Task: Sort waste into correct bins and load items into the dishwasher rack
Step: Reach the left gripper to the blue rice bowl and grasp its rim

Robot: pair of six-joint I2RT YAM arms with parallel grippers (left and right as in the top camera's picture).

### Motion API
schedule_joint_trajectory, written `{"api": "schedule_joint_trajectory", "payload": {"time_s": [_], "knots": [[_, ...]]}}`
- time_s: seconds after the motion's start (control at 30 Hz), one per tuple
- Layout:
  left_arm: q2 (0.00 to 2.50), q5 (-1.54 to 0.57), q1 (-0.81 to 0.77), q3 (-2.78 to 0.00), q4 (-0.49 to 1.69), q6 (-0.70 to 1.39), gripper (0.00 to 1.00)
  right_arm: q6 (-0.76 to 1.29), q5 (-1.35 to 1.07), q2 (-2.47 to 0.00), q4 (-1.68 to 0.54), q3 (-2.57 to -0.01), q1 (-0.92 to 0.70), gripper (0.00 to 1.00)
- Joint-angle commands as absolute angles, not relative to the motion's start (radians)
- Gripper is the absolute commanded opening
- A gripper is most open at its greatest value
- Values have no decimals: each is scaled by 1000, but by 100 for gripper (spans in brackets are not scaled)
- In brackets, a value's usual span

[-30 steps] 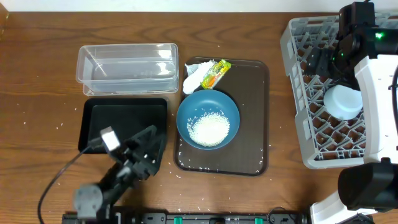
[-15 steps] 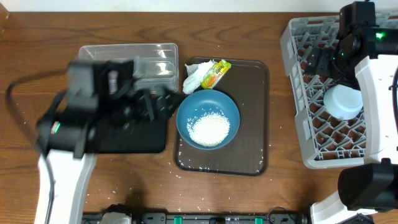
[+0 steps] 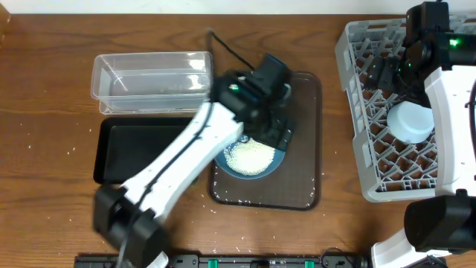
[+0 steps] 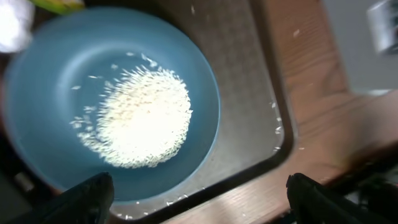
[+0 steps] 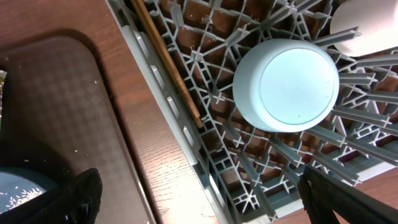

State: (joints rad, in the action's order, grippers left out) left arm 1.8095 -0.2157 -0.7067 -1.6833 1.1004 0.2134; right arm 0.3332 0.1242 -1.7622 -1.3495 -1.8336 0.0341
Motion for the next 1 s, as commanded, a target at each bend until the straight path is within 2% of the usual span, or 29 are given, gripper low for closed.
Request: {"api": "schedule_joint_trajectory", "payload": {"time_s": [0.0, 0.13, 0.3, 0.4, 0.5, 0.63, 0.8, 0.97], "knots": [[1890, -175, -751, -1700, 1106, 236, 91, 347, 127, -1737, -1351, -1845, 38, 99], [1953, -156, -796, -1700, 1075, 285, 91, 347, 127, -1737, -1351, -1845, 38, 99], [1995, 112, -851, -1700, 1053, 620, 91, 347, 127, -1737, -1351, -1845, 38, 99], [2027, 189, -867, -1699, 1046, 747, 91, 347, 127, -1737, -1351, -1845, 38, 99], [2060, 184, -868, -1692, 1026, 759, 89, 347, 127, -1737, -1350, -1845, 38, 99], [2104, 173, -872, -1692, 1018, 761, 77, 347, 127, -1737, -1350, -1845, 38, 99], [2121, 109, -879, -1692, 980, 762, 74, 347, 127, -1737, -1351, -1845, 38, 99], [2121, 109, -883, -1687, 958, 762, 65, 347, 127, -1737, -1350, -1845, 38, 99]]}}
